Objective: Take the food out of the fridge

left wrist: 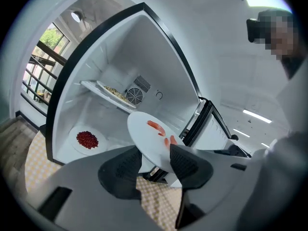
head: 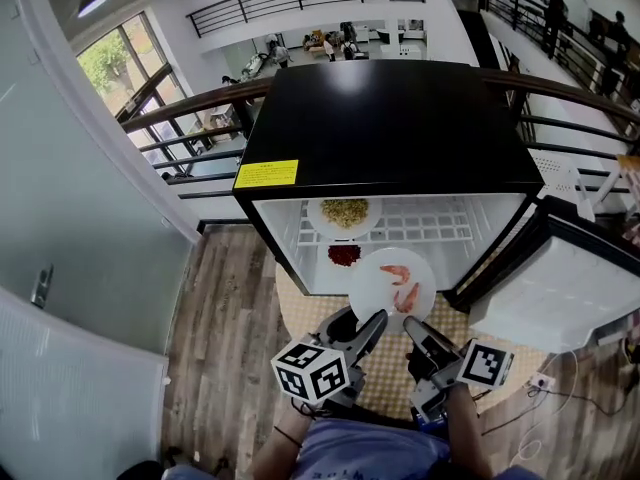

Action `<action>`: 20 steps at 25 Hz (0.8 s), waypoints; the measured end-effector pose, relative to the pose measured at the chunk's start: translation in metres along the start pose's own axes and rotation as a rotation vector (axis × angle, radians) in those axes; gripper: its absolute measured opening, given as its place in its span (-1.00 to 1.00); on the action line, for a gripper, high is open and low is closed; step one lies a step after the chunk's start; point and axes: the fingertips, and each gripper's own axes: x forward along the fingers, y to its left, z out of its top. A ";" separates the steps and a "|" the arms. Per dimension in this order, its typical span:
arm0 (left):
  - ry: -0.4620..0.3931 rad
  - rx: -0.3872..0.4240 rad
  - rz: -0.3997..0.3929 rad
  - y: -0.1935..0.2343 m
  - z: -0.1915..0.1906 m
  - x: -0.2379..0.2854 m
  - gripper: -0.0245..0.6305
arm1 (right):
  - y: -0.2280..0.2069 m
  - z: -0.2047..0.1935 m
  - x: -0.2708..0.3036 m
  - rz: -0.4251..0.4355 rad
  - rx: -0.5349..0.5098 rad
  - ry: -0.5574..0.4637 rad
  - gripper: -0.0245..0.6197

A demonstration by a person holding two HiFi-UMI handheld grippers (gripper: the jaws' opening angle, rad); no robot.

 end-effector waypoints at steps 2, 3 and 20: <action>-0.011 -0.005 0.036 -0.001 -0.006 -0.009 -0.34 | -0.002 -0.008 -0.002 0.006 0.010 0.033 -0.82; -0.017 -0.008 0.054 -0.001 -0.009 -0.013 -0.34 | -0.004 -0.012 -0.004 0.005 0.010 0.051 -0.82; -0.075 -0.023 0.216 0.009 -0.023 -0.070 -0.34 | 0.002 -0.060 0.005 0.066 0.015 0.207 -0.82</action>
